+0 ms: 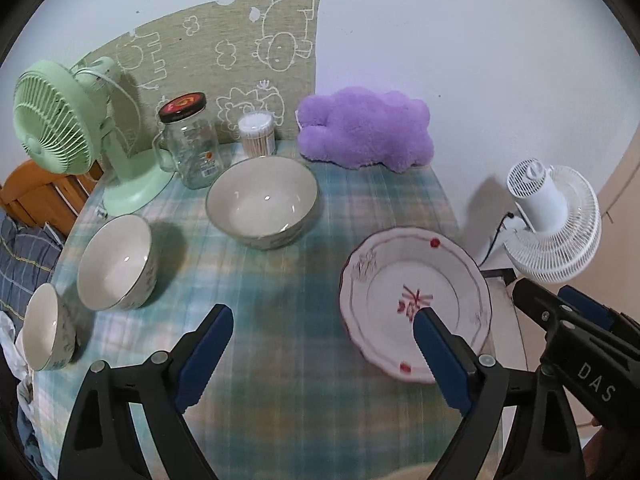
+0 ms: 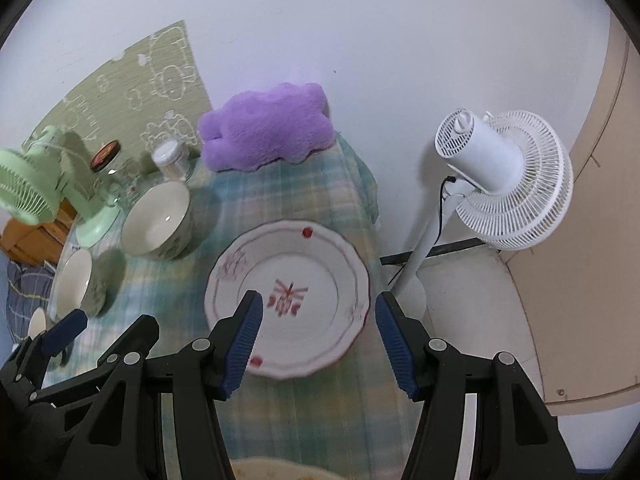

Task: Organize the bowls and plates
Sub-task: 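Move both grippers toward the red-patterned white plate, then close both grippers on the rim of the red-patterned white plate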

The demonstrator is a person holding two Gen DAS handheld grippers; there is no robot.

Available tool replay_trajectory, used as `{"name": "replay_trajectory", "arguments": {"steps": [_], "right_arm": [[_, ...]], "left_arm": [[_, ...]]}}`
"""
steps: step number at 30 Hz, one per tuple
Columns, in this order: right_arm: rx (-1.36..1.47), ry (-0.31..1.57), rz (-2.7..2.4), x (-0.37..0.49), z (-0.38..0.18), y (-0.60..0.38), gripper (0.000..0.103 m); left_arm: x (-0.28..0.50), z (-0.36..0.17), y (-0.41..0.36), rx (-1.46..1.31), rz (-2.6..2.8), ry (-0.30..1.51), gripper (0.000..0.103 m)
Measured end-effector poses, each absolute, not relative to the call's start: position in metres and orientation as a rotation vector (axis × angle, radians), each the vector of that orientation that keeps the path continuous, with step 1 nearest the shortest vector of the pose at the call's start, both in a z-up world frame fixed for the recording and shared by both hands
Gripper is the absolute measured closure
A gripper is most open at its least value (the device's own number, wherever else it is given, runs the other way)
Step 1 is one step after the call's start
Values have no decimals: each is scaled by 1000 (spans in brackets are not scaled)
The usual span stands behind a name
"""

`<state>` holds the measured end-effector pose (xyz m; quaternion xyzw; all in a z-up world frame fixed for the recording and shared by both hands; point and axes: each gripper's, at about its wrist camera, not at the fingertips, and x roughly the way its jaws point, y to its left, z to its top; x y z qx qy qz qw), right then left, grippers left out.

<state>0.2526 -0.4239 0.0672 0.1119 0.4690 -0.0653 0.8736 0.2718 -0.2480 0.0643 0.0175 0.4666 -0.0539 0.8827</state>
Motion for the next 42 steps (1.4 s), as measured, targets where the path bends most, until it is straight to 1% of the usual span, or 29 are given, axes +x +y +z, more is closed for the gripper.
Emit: {"name": "replay_trajectory", "arguments": {"steps": [3, 6, 13, 15, 20, 24, 27, 28, 30, 42], "right_arm": [[235, 986, -141, 271, 55, -433, 41], [224, 1004, -152, 286, 38, -440, 41], [238, 1086, -150, 310, -10, -451, 42], [244, 1105, -146, 315, -23, -452, 44], [247, 1144, -133, 321, -43, -451, 50], [220, 1145, -134, 325, -49, -449, 51], [205, 1151, -137, 327, -52, -448, 51], [197, 1153, -141, 327, -52, -448, 52], [181, 1153, -148, 327, -50, -446, 54], [169, 1201, -113, 300, -47, -426, 54]], "left_arm": [[289, 53, -259, 30, -92, 980, 12], [300, 37, -270, 44, -80, 994, 18], [326, -9, -283, 64, -90, 1063, 24], [331, -20, -286, 62, -92, 1085, 24], [338, -38, -291, 70, -101, 1119, 30], [342, -44, -293, 58, -120, 1135, 43], [342, -49, -297, 69, -143, 1145, 45], [342, -51, -299, 72, -154, 1155, 48], [339, -53, -303, 103, -148, 1152, 48], [312, -51, -282, 144, -137, 1165, 48]]}}
